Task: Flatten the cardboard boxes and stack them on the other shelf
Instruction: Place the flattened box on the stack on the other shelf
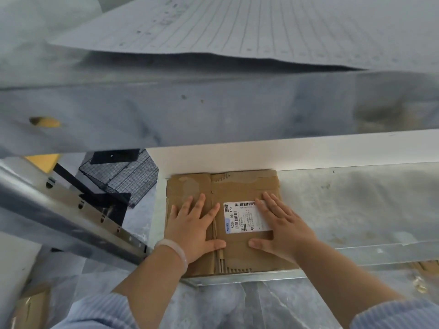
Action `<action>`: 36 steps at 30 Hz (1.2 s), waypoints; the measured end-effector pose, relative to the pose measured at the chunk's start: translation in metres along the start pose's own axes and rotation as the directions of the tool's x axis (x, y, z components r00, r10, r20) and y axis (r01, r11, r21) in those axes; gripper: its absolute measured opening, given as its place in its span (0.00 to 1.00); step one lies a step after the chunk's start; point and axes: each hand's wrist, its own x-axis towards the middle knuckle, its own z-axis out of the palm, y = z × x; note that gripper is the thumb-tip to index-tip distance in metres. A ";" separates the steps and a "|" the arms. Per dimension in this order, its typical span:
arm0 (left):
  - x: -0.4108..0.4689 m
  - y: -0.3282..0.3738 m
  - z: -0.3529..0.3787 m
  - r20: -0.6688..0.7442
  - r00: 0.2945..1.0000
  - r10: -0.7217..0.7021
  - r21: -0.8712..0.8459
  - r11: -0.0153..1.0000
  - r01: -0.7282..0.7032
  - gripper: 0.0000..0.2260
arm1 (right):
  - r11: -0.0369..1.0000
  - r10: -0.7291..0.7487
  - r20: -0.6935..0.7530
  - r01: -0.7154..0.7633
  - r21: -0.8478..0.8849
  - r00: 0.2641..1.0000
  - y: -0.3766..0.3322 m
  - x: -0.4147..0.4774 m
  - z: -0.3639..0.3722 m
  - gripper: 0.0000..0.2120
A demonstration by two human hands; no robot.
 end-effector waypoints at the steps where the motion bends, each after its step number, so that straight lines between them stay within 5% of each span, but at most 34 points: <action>1: 0.000 0.000 0.001 0.002 1.000 -0.002 0.006 1.000 0.002 0.43 | 1.000 -0.002 -0.009 0.002 0.003 1.000 0.000 0.001 0.001 0.53; 8: 0.003 0.005 -0.008 0.046 0.998 -0.043 0.019 0.999 0.042 0.45 | 1.000 -0.002 -0.063 0.001 -0.012 0.998 -0.005 0.003 -0.002 0.53; 13: 0.004 0.007 -0.024 0.019 0.997 -0.069 -0.159 0.985 0.072 0.46 | 0.997 0.053 -0.154 -0.043 0.067 0.987 -0.003 -0.016 -0.006 0.47; 19: -0.009 0.043 -0.029 -0.177 0.984 -0.012 -0.239 0.971 -0.031 0.32 | 0.992 0.089 -0.239 -0.063 0.111 0.967 0.039 -0.078 -0.017 0.42; 26: 0.001 0.175 -0.073 -0.422 0.891 0.165 -0.136 0.961 -0.242 0.28 | 0.987 0.160 -0.428 -0.136 0.086 0.890 0.118 -0.164 -0.048 0.39; 36: 0.020 0.468 -0.125 -0.605 0.666 0.437 0.014 0.842 -0.539 0.25 | 0.888 0.426 -0.534 -0.451 0.091 0.730 0.308 -0.339 -0.085 0.40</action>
